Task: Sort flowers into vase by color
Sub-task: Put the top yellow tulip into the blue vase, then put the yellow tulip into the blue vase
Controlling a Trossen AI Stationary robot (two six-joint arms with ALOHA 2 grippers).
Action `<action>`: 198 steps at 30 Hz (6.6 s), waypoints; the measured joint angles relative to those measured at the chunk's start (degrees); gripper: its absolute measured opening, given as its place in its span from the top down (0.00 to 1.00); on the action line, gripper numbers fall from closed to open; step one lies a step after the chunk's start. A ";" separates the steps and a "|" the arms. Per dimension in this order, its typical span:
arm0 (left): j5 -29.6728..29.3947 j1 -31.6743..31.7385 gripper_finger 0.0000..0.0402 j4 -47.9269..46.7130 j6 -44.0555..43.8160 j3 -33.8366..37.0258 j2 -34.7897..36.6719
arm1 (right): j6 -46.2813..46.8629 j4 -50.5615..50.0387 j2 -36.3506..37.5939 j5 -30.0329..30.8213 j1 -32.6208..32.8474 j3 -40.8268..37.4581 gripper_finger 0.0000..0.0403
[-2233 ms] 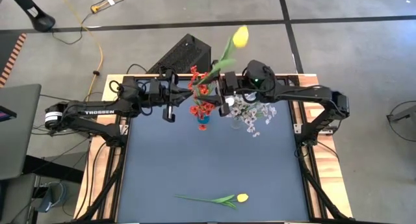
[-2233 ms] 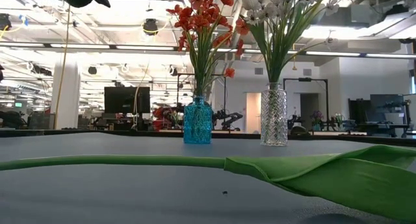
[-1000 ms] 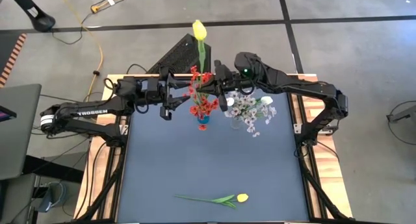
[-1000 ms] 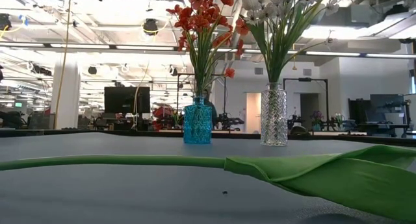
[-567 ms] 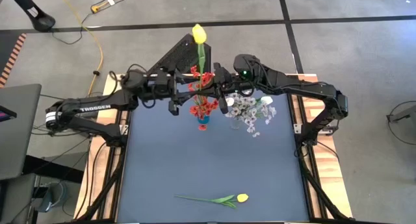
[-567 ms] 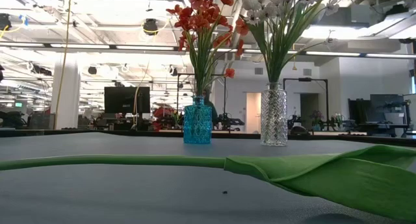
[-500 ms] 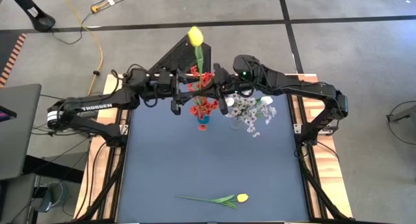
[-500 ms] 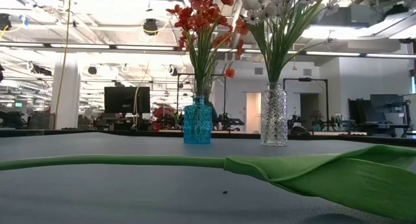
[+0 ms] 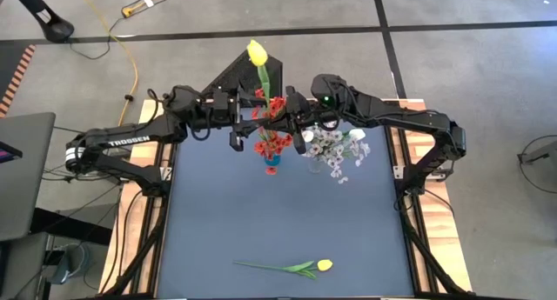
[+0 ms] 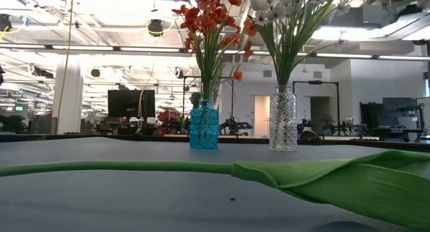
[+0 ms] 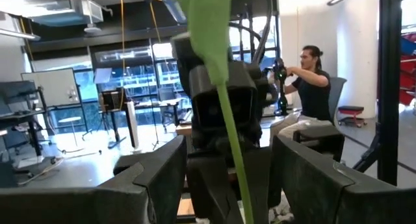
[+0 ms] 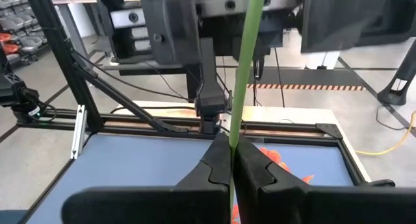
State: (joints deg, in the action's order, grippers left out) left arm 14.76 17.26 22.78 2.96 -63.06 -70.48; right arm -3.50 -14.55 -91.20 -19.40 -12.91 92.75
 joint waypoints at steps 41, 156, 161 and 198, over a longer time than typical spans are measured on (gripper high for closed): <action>-2.36 0.13 1.00 -1.98 -0.77 -2.17 0.00 | 0.46 1.05 0.45 1.79 -0.34 1.39 0.63; -27.02 -1.92 1.00 56.90 -21.49 34.29 -34.71 | -4.48 13.64 51.82 26.91 12.17 -49.05 0.58; -26.72 -1.90 1.00 56.69 -21.84 34.28 -35.56 | -4.51 13.62 51.82 26.91 12.17 -49.05 0.58; -1.70 8.26 0.63 -2.94 -8.89 34.33 0.49 | -4.05 12.79 51.84 26.91 12.17 -49.05 0.58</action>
State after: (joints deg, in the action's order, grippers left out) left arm 13.06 25.52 19.84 -5.93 -28.73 -69.98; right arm -7.55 -1.75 -39.35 7.51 -0.73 43.70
